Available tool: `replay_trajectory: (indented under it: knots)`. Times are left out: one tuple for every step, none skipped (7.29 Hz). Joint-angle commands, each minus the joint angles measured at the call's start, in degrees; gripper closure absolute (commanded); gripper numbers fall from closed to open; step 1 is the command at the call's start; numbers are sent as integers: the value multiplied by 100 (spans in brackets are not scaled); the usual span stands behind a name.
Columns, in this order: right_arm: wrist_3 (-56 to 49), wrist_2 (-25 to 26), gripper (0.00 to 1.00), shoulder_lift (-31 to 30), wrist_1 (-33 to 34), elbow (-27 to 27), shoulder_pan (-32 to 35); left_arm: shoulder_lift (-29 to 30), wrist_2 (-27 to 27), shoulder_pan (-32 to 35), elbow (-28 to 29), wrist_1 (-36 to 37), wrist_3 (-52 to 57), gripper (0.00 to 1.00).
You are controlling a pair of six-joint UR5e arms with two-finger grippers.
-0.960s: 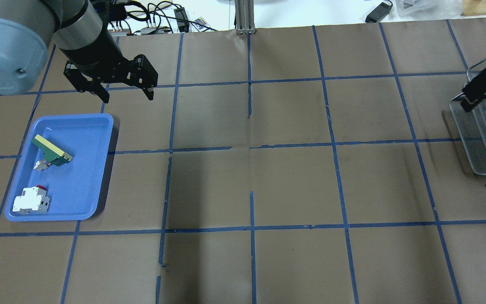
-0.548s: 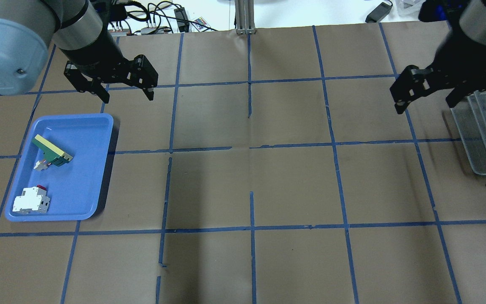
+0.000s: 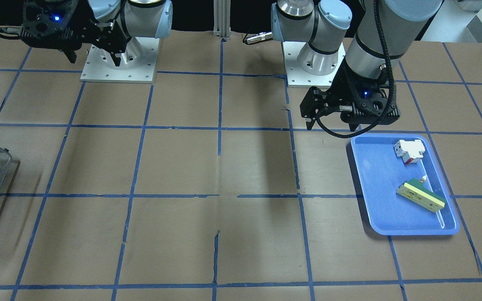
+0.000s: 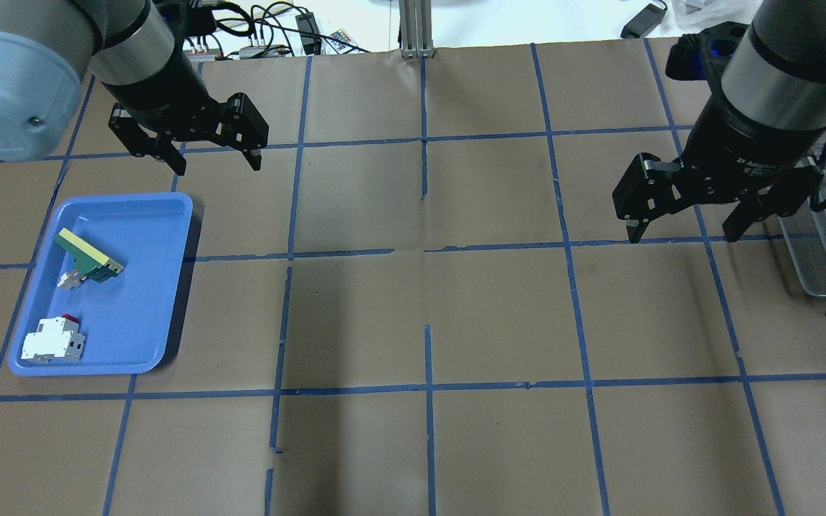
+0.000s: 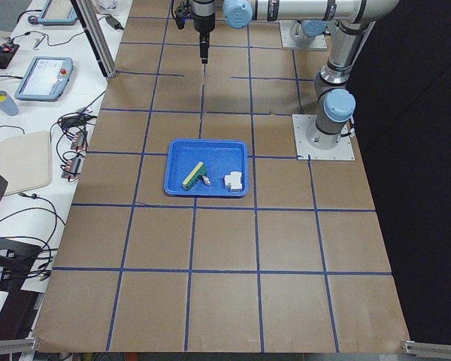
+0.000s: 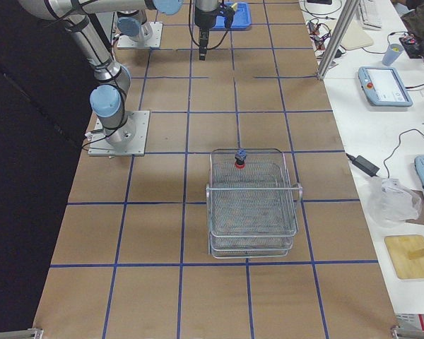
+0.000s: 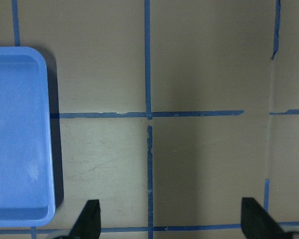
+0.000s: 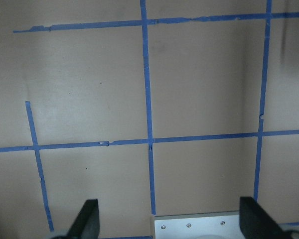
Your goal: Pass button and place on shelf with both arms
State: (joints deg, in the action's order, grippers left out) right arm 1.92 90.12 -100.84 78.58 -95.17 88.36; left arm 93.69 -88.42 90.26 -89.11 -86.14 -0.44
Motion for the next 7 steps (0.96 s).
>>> replay_trajectory:
  knots:
    - [238, -371, 0, -68, -62, -46, 15, -9, 0, 0, 7, 0, 0, 0]
    - [500, -355, 0, -68, -63, -89, 15, -9, -9, 0, -1, 0, 0, 0]
    - [511, -303, 0, -68, -63, -133, 23, -9, 8, 0, 7, 0, 0, 0]
    - [520, -294, 0, -59, -45, -134, 41, 0, 9, 0, 7, 0, 0, 0]
    - [511, -276, 0, -59, -10, -134, 41, 0, 9, 0, 7, 0, -9, 0]
    - [511, -111, 0, -50, -10, -134, 41, 0, 9, 0, 7, 0, -9, 0]
    - [511, -48, 0, -41, -10, -142, 50, 0, 9, 0, 7, 0, -9, 0]
